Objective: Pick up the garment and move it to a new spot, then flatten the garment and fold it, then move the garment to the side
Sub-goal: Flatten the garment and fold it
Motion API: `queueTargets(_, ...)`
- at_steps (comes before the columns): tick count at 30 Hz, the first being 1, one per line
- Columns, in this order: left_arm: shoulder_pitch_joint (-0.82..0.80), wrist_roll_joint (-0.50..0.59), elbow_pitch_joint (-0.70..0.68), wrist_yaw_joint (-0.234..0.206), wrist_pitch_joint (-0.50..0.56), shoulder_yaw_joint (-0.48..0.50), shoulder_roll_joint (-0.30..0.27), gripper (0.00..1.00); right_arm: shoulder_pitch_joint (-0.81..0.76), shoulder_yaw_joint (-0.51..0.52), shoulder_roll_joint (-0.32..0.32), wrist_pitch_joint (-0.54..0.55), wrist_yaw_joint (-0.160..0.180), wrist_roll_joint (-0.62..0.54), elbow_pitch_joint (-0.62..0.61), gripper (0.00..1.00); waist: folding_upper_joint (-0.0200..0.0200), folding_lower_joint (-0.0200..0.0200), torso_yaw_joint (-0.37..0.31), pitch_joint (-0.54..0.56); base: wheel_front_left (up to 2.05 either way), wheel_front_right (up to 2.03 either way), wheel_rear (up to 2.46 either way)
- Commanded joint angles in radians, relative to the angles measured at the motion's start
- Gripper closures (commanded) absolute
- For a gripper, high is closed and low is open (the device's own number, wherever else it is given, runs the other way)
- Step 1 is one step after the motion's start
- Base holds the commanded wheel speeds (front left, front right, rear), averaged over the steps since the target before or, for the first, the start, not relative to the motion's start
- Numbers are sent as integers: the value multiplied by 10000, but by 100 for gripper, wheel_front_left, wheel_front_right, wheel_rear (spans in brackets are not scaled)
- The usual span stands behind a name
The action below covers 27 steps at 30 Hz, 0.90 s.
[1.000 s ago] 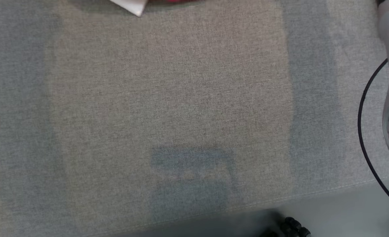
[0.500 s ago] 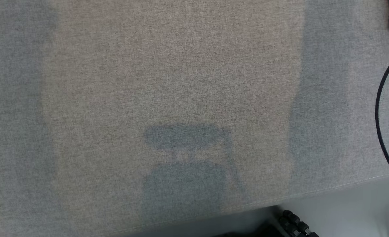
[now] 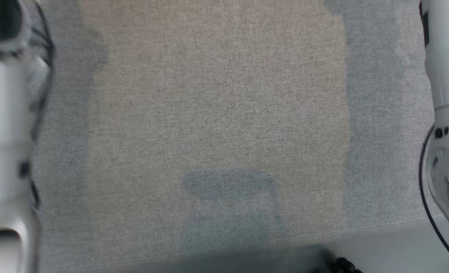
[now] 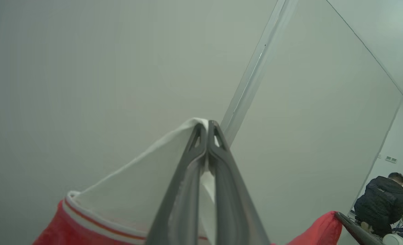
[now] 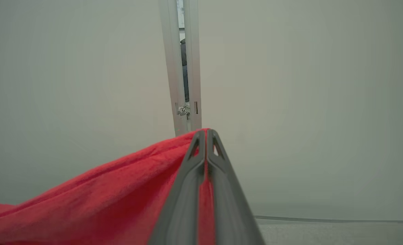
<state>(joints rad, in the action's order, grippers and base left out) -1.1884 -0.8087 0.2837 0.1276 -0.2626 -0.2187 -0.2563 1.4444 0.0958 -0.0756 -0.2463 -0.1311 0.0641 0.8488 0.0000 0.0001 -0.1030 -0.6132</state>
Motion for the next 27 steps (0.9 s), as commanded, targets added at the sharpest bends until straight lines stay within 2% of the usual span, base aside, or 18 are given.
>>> queueTargets(1, 1083, -28, -209, -30, -22, 145, 251, 100, -687, -41, -299, 391, 9, 207, 298, 100, 0, -1, 366, 955, 0, 0, 0)
queueTargets(6, 3370, -119, -763, -301, -25, 344, 698, 100, -1979, -280, -641, 1731, 8, 547, 570, 100, 0, -1, 600, 2002, 0, 0, 0)
queueTargets(11, 5546, -215, -1320, -683, -14, 475, 1082, 100, -3628, -768, -938, 3149, 9, 1037, 72, 100, 0, -1, 804, 2934, 0, 0, 0)
queueTargets(13, 5963, -231, -1416, -745, -14, 515, 1209, 100, -4032, -837, -998, 3357, 9, 1196, -88, 100, 0, -1, 847, 3140, 0, 0, 0)
queueTargets(20, 8512, -194, -1720, -1009, -12, -38, 1543, 100, -6513, -995, -1384, 4805, 9, 1976, -1677, 100, 0, -1, 991, 4128, 0, 0, 0)
queueTargets(27, 10110, 301, -1806, -1337, 71, -610, 1570, 100, -8489, -551, -1361, 6175, 9, 2071, -3253, 100, 0, -1, 1062, 4743, 0, 0, 0)
